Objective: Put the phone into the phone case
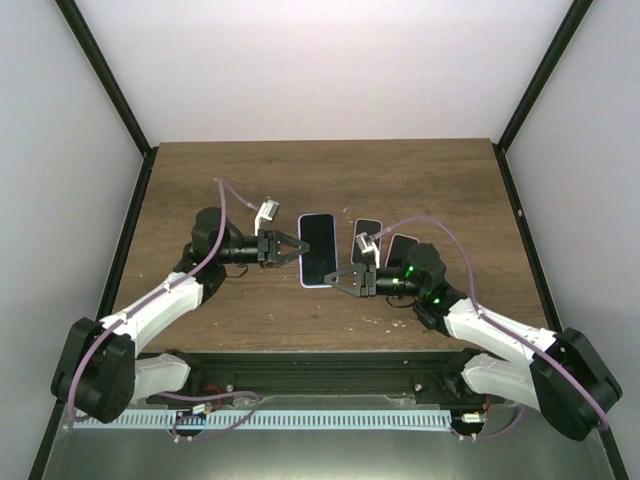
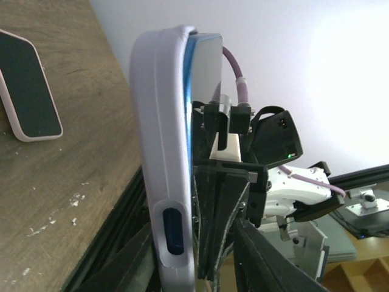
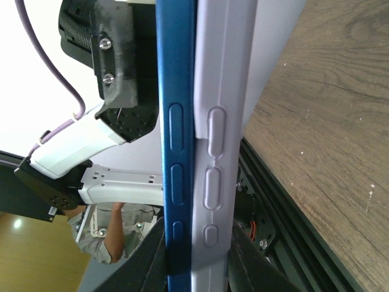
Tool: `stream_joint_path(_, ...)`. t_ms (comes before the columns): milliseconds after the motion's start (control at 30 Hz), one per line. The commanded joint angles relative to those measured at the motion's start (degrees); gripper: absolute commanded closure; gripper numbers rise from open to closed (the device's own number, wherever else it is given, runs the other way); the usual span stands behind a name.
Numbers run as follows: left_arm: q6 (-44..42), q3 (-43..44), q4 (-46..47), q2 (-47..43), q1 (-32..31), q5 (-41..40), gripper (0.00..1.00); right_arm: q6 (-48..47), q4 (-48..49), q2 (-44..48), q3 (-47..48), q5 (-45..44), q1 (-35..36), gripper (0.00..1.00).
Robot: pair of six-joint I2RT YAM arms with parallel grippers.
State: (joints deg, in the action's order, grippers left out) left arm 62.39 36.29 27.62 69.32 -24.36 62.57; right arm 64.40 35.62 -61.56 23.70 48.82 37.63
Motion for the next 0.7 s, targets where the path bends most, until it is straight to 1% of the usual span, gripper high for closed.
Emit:
stream_joint_path(0, -2.9, 1.5, 1.1, 0.6, -0.2, 0.9, 0.71, -3.3, -1.2, -1.1, 3.7, 0.6, 1.3, 0.99)
stream_joint_path(100, -4.3, 1.3, 1.2, 1.1, -0.2, 1.7, 0.82, -3.3, -1.5, -0.7, 3.8, 0.7, 1.3, 0.89)
stream_joint_path(133, -4.8, 1.3, 1.1, 1.2, -0.2, 1.9, 0.84, -3.2, -1.5, -0.2, 3.7, 0.5, 1.3, 0.84)
stream_joint_path(200, -6.0, 1.2, 0.7, 1.5, -0.2, 2.2, 0.87, -2.8, -1.7, 1.1, 3.6, -0.2, 1.3, 0.70)
stream_joint_path(233, -6.5, 1.1, 0.2, 1.6, -0.2, 2.1, 0.88, -2.4, -1.6, 1.9, 3.4, -0.6, 1.3, 0.66)
stream_joint_path(300, -7.0, 0.9, 0.4, 1.7, -0.1, 2.3, 0.89, -1.4, -0.8, 3.3, 2.7, -1.2, 1.3, 0.62)
stream_joint_path(400, -5.7, 0.0, 3.6, 1.9, -0.2, 3.2, 0.89, 1.7, 2.6, 5.3, 0.7, -2.0, 1.3, 0.57)
stream_joint_path(533, -3.3, -0.4, 7.7, 2.2, -0.2, 4.2, 0.88, 4.7, 7.2, 7.2, -1.6, -2.6, 1.3, 0.58)
stream_joint_path(567, -2.8, -0.5, 8.3, 2.2, -0.2, 4.2, 0.88, 4.8, 7.5, 7.5, -1.8, -2.5, 1.3, 0.61)
stream_joint_path(667, -1.5, -0.5, 10.1, 2.4, -0.2, 4.6, 0.87, 5.3, 9.3, 8.5, -2.6, -2.6, 1.3, 0.78)
